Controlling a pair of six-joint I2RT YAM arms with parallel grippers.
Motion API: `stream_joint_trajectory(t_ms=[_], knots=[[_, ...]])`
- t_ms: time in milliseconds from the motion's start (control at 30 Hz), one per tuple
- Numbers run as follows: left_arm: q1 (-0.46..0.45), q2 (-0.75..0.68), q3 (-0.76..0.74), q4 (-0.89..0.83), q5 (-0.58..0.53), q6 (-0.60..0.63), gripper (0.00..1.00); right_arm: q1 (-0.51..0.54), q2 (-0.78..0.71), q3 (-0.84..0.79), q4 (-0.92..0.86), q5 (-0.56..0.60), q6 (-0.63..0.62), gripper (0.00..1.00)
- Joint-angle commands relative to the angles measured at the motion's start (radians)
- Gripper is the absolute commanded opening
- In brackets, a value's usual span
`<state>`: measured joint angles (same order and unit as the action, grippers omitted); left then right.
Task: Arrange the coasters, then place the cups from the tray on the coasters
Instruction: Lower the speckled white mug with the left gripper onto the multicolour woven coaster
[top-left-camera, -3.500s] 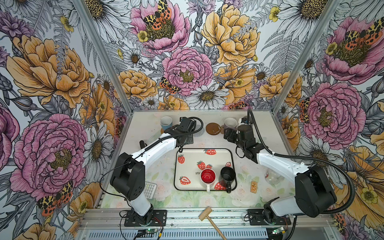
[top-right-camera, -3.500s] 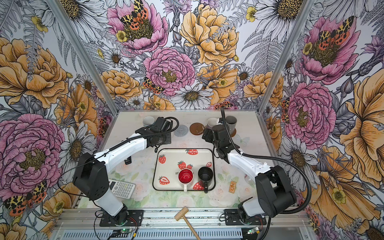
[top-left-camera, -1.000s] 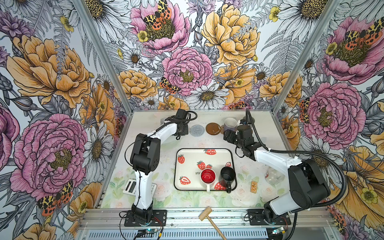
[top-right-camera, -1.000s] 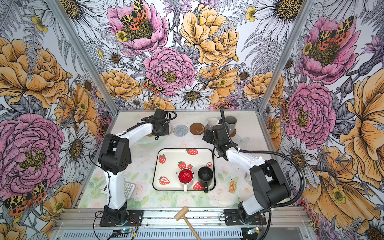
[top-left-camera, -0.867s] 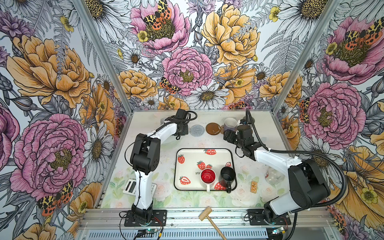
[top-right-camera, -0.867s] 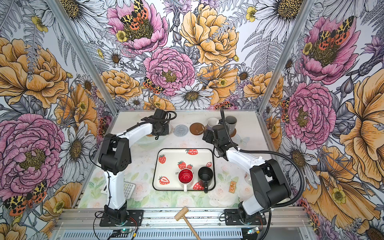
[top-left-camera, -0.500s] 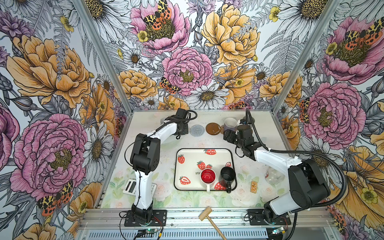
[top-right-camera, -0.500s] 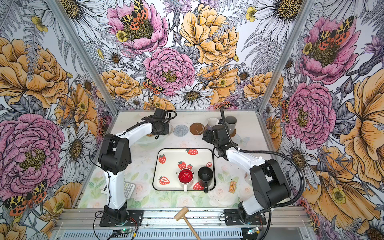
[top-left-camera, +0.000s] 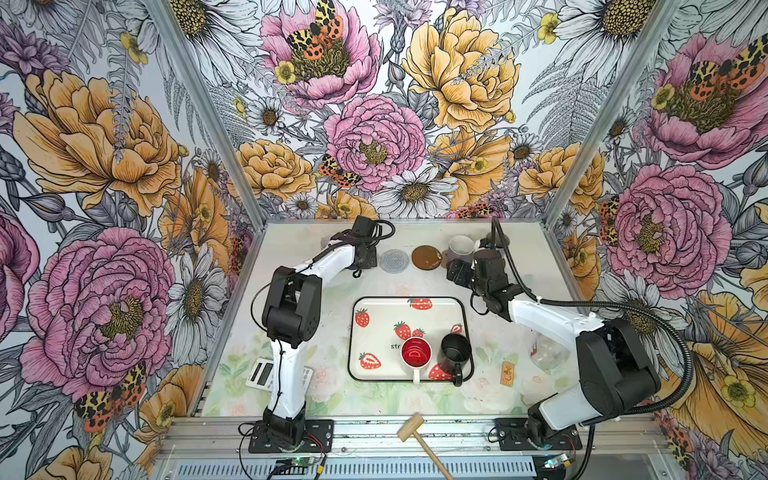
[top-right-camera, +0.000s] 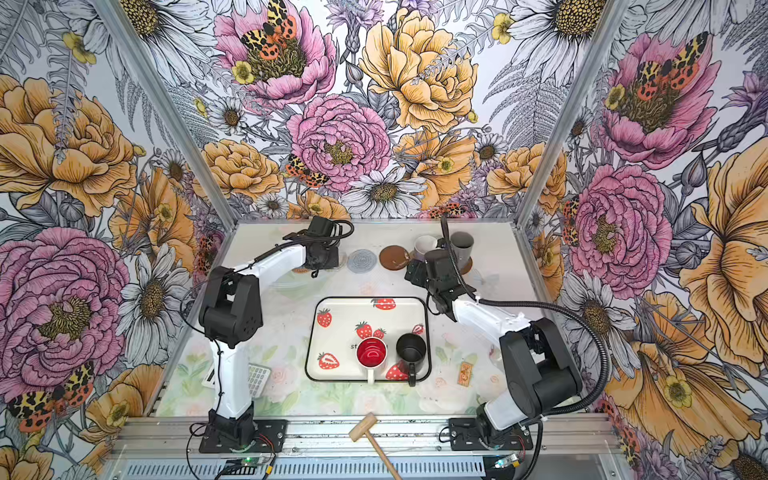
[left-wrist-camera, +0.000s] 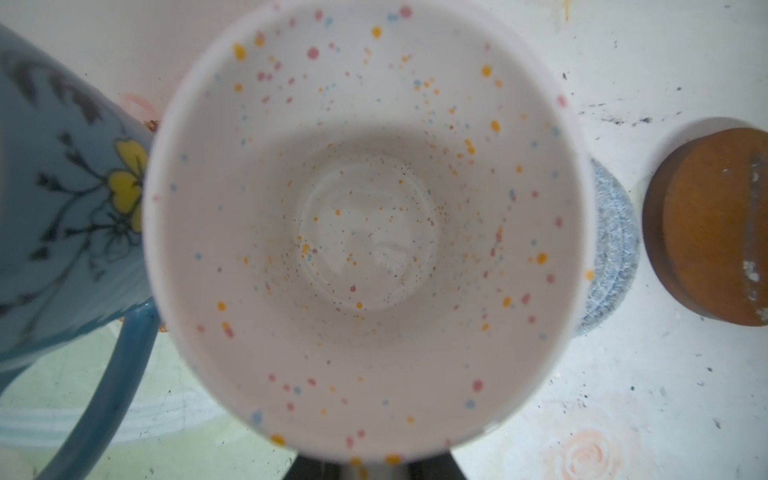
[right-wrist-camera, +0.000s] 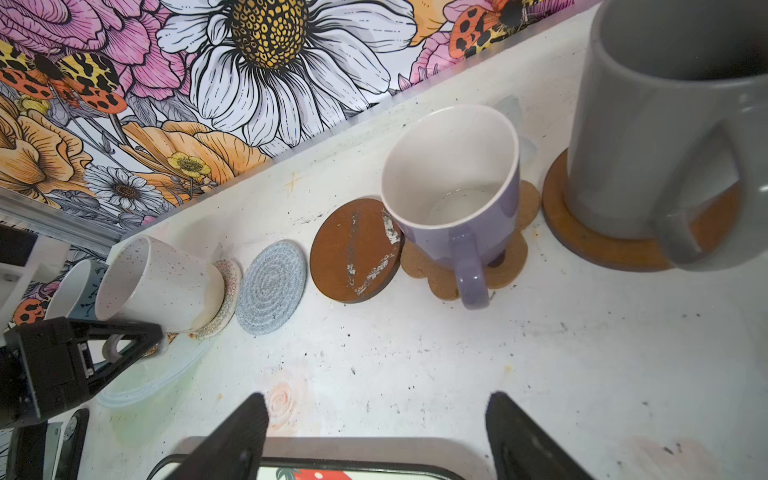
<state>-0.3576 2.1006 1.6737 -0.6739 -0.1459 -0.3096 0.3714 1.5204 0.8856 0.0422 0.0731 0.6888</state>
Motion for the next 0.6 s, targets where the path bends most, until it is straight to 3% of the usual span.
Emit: stream_joint_trajectory(t_ms=[0,300,467,567], knots=[[0.006,-0.004,0.052,0.064,-0.001,0.015,0.00,-0.009,0.015,0.035,0.000,-0.009,0.003,0.84],[0.005,0.004,0.068,0.017,-0.005,0.018,0.00,-0.009,0.006,0.033,-0.007,-0.011,0.003,0.84],[0.002,0.004,0.069,-0.004,-0.009,0.021,0.18,-0.009,0.003,0.031,-0.008,-0.011,0.001,0.84],[0.003,0.000,0.065,-0.010,-0.012,0.022,0.43,-0.009,0.004,0.032,-0.010,-0.014,0.001,0.84]])
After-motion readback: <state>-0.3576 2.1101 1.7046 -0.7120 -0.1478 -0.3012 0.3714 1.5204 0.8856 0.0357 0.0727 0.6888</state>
